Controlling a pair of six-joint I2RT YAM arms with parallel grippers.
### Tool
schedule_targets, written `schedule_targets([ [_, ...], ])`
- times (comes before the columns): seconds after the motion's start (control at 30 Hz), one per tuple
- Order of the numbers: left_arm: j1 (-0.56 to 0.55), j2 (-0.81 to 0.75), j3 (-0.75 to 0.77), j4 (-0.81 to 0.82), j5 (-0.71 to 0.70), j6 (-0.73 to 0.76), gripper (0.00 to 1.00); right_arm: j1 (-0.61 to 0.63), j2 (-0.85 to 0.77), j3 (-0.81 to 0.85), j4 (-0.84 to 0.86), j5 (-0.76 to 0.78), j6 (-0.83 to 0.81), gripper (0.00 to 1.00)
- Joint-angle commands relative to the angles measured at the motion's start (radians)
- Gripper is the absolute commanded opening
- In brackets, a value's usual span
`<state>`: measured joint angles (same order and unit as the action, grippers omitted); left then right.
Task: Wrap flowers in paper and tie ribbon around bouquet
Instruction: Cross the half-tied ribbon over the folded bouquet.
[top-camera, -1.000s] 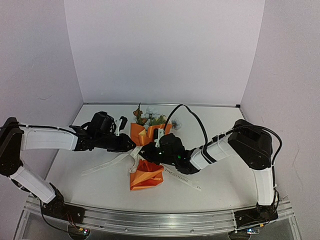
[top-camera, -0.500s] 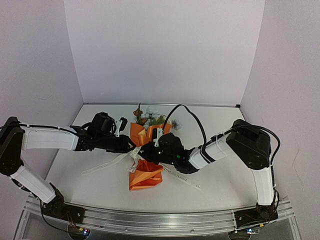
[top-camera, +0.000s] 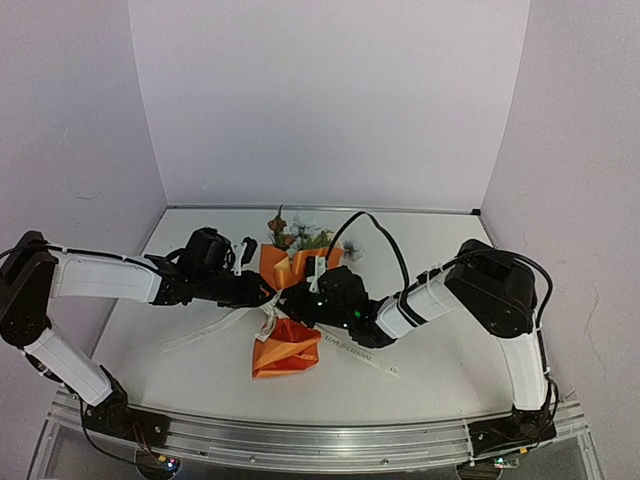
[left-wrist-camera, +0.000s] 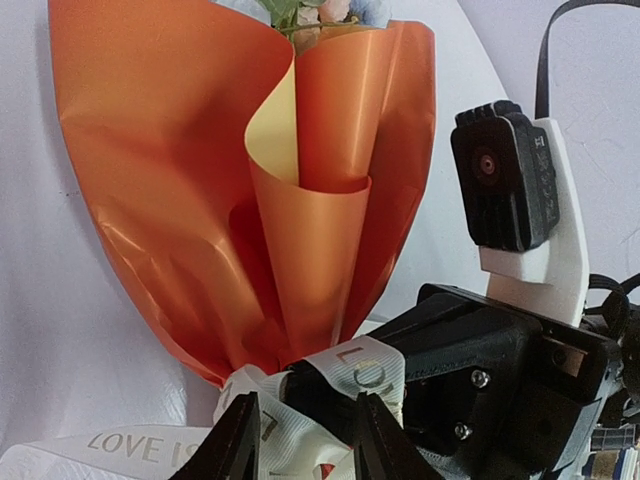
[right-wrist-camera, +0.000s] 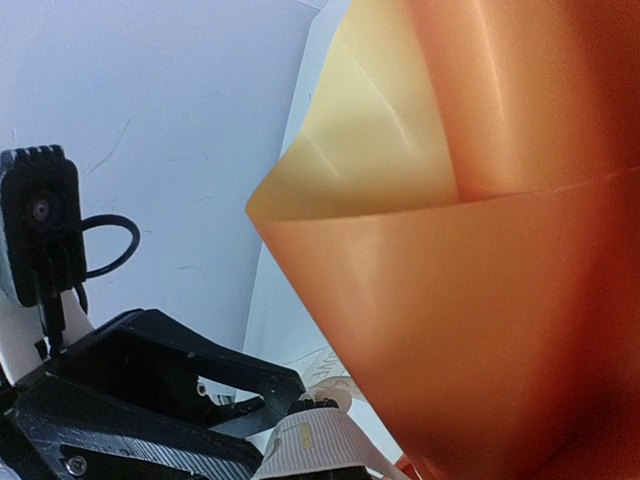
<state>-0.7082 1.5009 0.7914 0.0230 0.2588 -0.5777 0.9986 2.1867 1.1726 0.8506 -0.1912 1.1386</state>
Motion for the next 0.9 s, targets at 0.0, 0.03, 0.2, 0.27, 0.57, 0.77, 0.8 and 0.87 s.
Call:
schedule_targets([
  [0.0,-0.002,-0.003,-0.006,0.047,0.002,-0.019,0.35,-0.015,0.039,0.032,0.145,-0.038,0.063,0.00],
  [0.03,-0.002,-0.005,-0.009,0.049,-0.001,-0.022,0.35,-0.017,0.043,0.030,0.157,-0.039,0.070,0.00],
  [0.2,-0.008,-0.027,-0.026,0.055,-0.020,-0.034,0.35,-0.030,0.067,0.021,0.218,-0.053,0.103,0.00],
  [0.27,-0.010,-0.032,-0.027,0.048,-0.037,-0.035,0.34,-0.031,0.079,0.026,0.235,-0.062,0.110,0.00],
  [0.57,-0.010,-0.064,-0.036,0.045,-0.098,-0.060,0.38,-0.032,0.087,0.023,0.267,-0.076,0.113,0.00],
  [0.77,-0.006,-0.094,-0.034,0.033,-0.151,-0.087,0.40,-0.032,0.086,0.018,0.269,-0.077,0.107,0.00],
  [0.8,-0.006,-0.095,-0.033,0.031,-0.154,-0.086,0.40,-0.032,0.087,0.019,0.268,-0.077,0.107,0.00],
  [0.87,-0.004,-0.094,-0.030,0.022,-0.159,-0.084,0.40,-0.033,0.089,0.019,0.268,-0.078,0.107,0.00],
])
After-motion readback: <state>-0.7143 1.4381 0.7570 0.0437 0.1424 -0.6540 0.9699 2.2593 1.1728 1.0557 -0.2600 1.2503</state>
